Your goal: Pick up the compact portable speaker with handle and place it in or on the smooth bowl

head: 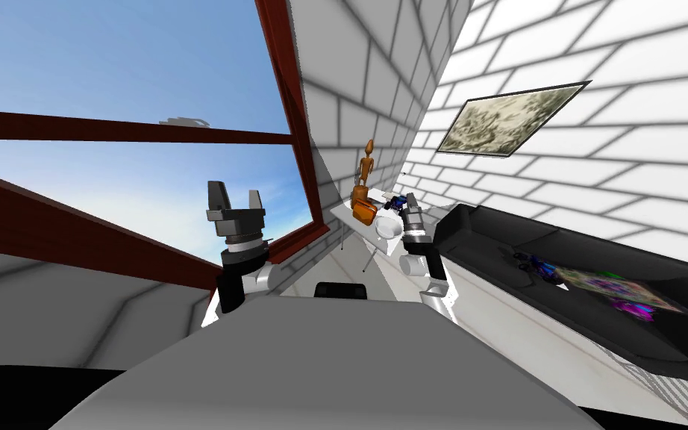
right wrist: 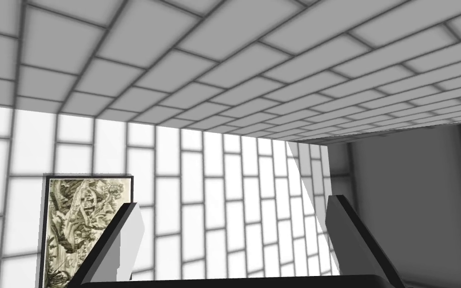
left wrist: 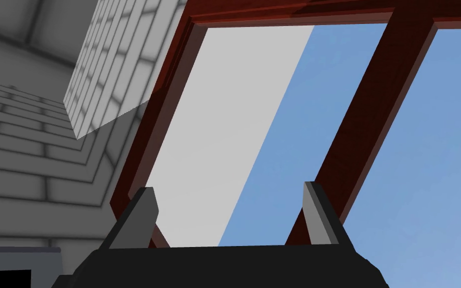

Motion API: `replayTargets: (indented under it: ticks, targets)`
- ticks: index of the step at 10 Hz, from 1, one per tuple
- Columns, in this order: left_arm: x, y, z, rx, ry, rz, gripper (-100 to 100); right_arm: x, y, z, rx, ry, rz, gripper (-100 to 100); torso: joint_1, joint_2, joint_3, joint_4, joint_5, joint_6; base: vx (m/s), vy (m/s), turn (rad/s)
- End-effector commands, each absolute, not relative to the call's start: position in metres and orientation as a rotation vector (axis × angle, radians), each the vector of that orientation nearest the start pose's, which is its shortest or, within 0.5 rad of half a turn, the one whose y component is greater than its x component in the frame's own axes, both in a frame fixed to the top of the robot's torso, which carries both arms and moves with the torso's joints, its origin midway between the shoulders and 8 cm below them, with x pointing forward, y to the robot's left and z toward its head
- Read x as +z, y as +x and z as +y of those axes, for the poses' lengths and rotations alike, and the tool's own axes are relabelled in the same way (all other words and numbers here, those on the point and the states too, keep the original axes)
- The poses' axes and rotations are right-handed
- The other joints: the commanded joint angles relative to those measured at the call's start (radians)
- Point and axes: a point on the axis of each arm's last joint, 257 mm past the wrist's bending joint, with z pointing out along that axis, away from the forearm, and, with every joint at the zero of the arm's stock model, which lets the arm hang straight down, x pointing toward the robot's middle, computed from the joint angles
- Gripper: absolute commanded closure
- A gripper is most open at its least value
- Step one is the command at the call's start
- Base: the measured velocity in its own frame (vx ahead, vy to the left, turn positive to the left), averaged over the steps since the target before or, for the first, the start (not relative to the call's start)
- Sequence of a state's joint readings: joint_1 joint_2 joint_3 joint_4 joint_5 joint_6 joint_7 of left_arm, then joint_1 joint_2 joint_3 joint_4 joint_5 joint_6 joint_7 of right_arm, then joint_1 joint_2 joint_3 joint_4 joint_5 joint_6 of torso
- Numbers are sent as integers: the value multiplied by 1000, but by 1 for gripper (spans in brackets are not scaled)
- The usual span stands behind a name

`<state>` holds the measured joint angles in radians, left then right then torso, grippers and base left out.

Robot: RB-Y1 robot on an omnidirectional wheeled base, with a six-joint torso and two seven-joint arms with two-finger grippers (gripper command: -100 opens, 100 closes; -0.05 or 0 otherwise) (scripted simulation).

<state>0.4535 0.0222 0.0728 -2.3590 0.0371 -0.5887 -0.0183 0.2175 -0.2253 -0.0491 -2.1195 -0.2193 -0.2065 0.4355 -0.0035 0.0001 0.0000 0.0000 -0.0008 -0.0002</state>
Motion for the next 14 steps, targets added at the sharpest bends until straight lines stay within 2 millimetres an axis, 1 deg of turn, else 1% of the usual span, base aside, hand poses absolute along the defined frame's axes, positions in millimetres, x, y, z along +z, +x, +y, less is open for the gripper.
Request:
replayTargets:
  ticks: [1,2,3,4,5,7,8,9,10,12,13,14]
  targets:
    - [89,306,289,-1297,-476,464,0,4,451,-283,977,531,943,-100,0,0,0,0,0,0,-21,-46,99]
    - [89,306,289,-1297,-476,464,0,4,451,-283,968,526,945,-100,0,0,0,0,0,1,-8,-24,-21]
    - [89,306,289,-1297,-476,464,0,3,466,-282,945,512,981,-100,1,0,0,0,0,1,-19,-32,262]
    - [89,306,289,-1297,-476,464,0,4,466,-282,923,499,985,-100,1,0,0,0,0,0,-20,-43,113]
    - [89,306,289,-1297,-476,464,0,3,481,-281,909,490,1020,-100,1,0,0,0,0,1,-30,-50,189]
    - [89,306,289,-1297,-476,464,0,3,481,-281,870,467,1029,-100,0,0,0,0,0,1,-12,-34,42]
    - [89,306,289,-1297,-476,464,0,3,496,-280,849,453,1067,-100,2,-1,0,0,0,1,-16,-26,252]
    - [89,306,289,-1297,-476,464,0,2,497,-280,823,439,1076,-100,2,-1,0,0,0,0,-16,-39,110]
    - [89,306,289,-1297,-476,464,0,1,511,-281,807,427,1111,-100,1,-1,0,0,0,1,-23,-46,156]
    - [89,306,289,-1297,-476,464,0,0,513,-280,764,401,1127,-100,1,0,0,0,0,1,-17,-28,57]
    - [89,306,289,-1297,-476,464,0,-2,528,-280,744,389,1171,-100,2,-1,0,0,0,1,-20,-19,185]
    - [89,306,289,-1297,-476,464,0,-3,529,-279,720,373,1180,-100,2,-1,0,0,0,0,-18,-29,133]
